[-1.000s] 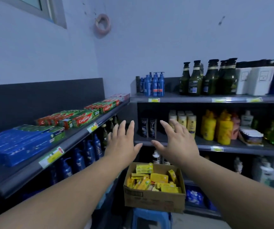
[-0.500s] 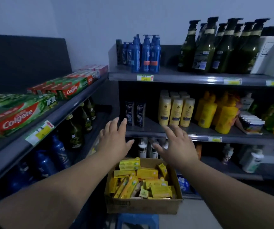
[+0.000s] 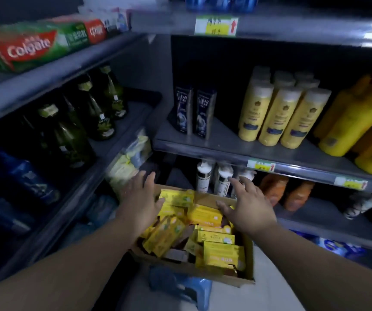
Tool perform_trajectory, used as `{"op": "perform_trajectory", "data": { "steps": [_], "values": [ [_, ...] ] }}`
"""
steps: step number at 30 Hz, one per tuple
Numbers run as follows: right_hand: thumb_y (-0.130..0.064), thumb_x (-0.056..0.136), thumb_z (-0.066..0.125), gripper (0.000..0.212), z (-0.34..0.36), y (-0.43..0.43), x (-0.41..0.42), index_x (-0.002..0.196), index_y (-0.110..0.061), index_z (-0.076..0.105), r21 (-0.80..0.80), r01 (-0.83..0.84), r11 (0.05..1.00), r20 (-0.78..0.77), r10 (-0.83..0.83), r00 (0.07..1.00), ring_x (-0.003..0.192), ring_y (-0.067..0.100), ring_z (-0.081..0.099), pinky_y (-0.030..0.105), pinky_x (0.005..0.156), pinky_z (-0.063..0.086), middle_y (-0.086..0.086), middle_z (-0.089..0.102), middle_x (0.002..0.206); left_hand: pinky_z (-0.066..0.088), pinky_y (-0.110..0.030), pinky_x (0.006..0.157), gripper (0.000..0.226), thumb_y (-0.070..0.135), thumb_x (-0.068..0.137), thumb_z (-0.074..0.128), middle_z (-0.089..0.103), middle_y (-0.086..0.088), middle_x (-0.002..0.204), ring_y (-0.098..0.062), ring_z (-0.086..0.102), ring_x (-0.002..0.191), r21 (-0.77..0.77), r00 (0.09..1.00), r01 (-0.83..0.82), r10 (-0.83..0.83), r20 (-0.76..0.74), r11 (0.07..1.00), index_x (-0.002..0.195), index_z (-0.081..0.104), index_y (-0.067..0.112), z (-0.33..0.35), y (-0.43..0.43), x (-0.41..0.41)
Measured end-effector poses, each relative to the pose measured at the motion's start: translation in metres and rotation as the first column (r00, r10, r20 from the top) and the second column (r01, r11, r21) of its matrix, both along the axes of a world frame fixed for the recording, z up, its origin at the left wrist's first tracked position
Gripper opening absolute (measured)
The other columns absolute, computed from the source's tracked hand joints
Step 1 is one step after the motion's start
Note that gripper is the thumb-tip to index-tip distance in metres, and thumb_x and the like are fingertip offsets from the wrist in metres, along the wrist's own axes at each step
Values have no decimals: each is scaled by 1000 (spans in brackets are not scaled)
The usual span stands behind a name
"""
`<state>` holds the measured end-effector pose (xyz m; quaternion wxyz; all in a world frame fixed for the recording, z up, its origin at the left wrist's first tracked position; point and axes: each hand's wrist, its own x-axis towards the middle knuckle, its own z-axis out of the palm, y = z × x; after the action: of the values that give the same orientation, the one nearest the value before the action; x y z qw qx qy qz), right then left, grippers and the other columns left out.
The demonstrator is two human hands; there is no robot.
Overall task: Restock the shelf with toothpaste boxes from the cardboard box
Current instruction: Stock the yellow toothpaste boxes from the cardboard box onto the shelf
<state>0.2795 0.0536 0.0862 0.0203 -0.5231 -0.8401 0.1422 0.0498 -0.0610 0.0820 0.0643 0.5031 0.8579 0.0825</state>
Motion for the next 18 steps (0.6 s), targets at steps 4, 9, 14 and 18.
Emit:
{"op": "perform_trajectory", "data": {
  "steps": [4,9,14,18],
  "values": [
    [-65,87,50,77,-50,30,-10,151,-35,19,-96,-48,994,23,51,998,143,28,25,42,112,31,2,19,160,30,-41,108,68,48,91,53,21,-7,153,-27,24,139,-84,998,-46,49,37,995,147,24,21,-49,12,1],
    [-62,87,54,80,-115,49,-41,152,-34,17,-222,-110,969,20,117,993,143,29,27,42,112,33,1,15,161,31,-44,109,73,60,89,39,24,-4,153,-25,27,137,-152,983,-70,94,157,986,149,23,21,-123,23,-11],
    [-58,86,59,81,-171,63,-76,151,-34,18,-279,-144,949,5,151,988,140,30,31,41,104,41,-1,15,160,30,-37,111,70,45,94,48,14,-1,157,-24,22,141,-244,959,-73,135,251,967,151,16,20,-198,29,-15],
    [-52,83,68,82,-207,73,-94,150,-33,25,-294,-147,944,-63,135,989,135,28,39,40,102,43,-1,25,156,35,-41,107,68,41,93,52,20,-2,151,-26,29,135,-261,939,-65,148,311,963,150,17,29,-241,27,-14]
  ]
}}
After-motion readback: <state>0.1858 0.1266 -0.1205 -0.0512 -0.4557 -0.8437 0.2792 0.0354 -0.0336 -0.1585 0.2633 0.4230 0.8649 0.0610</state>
